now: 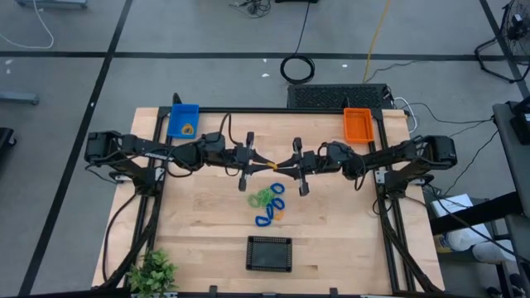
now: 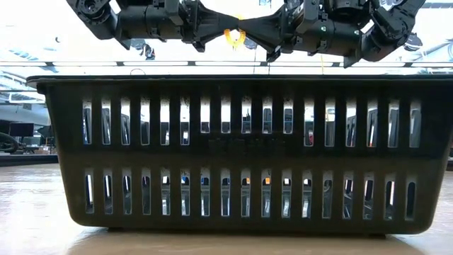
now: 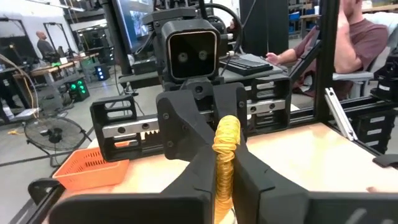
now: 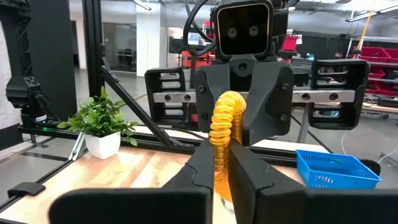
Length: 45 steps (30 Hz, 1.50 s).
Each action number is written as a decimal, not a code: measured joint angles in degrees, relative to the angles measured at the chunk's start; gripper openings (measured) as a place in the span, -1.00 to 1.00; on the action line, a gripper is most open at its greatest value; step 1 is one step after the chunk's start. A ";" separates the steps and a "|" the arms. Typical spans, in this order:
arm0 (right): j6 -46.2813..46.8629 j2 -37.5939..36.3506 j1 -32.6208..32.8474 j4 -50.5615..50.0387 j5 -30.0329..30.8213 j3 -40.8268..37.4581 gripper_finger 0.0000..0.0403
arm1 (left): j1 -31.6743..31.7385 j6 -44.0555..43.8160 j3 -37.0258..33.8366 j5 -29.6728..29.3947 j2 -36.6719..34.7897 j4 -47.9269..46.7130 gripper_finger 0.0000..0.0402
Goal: Sort spring keychains into baskets
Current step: Put the orange spring keychain into the blue basket
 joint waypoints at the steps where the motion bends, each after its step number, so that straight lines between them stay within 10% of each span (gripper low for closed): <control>1: 0.00 0.00 -0.02 -0.02 0.03 0.00 -0.92 | 0.08 -0.04 0.00 0.00 0.00 -0.10 -0.86; 11: 0.42 -0.09 0.07 -1.30 3.53 0.22 -0.76 | 0.13 0.92 0.00 -0.66 -1.55 -3.09 -0.89; 29: -2.67 -9.99 0.13 -17.44 10.83 0.15 0.15 | -0.97 6.89 -0.04 -6.67 -4.00 -7.62 -0.89; 45: -2.58 -21.18 0.15 -34.02 12.03 0.09 0.08 | -1.47 10.80 -0.05 -14.61 -6.42 -11.23 -0.90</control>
